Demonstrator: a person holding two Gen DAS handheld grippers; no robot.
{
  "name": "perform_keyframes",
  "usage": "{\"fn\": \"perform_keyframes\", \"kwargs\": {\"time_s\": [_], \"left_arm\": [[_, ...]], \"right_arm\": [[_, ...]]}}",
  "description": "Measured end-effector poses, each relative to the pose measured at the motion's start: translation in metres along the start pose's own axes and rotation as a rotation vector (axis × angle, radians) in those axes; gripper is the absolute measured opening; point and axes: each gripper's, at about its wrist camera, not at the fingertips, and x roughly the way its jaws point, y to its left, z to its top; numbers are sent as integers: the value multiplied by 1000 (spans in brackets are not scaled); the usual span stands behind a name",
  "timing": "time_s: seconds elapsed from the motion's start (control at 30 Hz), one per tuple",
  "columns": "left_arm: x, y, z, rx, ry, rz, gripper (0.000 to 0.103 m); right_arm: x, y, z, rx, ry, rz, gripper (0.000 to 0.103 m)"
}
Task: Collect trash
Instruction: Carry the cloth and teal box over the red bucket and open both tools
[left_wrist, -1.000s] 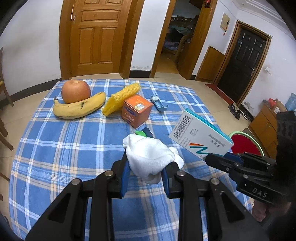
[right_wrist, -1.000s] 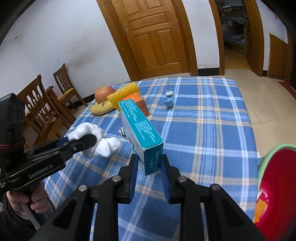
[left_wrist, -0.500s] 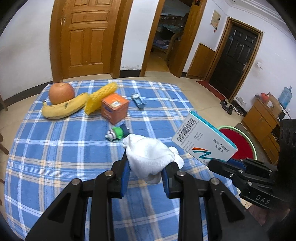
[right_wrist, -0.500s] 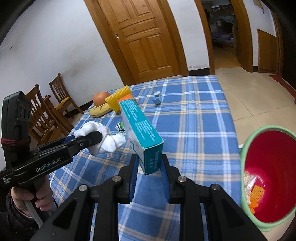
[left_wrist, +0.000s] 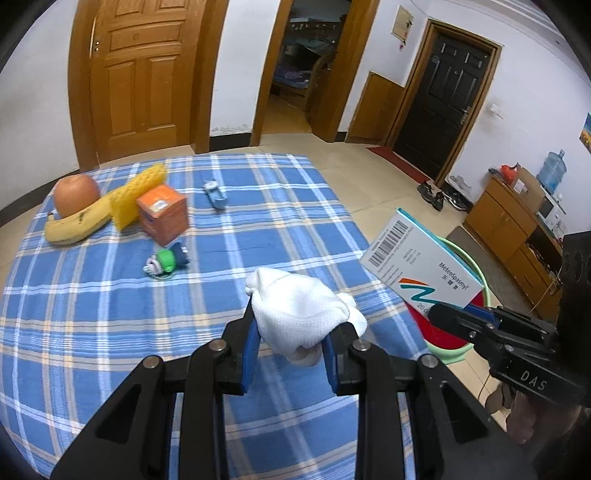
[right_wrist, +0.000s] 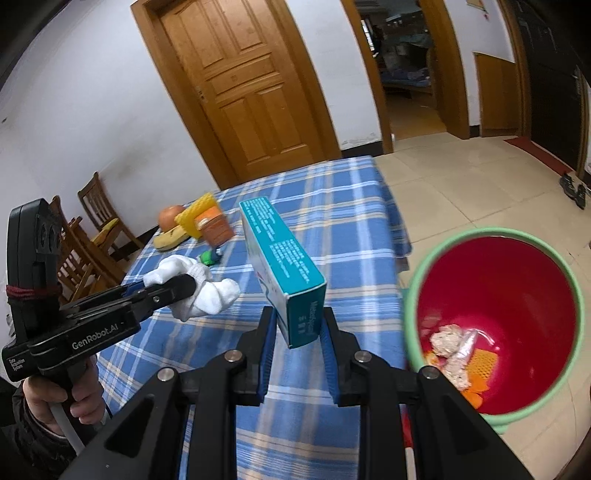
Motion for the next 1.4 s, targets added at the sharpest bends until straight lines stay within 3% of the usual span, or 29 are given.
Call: {"fn": "perform_keyframes", "kwargs": {"time_s": [0.4, 0.57, 0.93, 1.17, 1.4], "left_arm": [[20, -57, 12, 92, 22, -57, 29], [29, -82, 17, 136, 24, -76, 29], [53, -130, 17, 223, 51, -114, 29], [70, -143, 16, 229, 78, -124, 29], [80, -160, 12, 266, 87, -127, 29]], "right_arm": [[-31, -62, -4, 90, -49, -108, 26], [-38, -93, -9, 145, -53, -190, 26], [-29, -148, -27, 286, -11, -318, 27], [-27, -161, -33, 302, -11, -333, 27], [-39, -164, -33, 314, -56, -302, 45]]}}
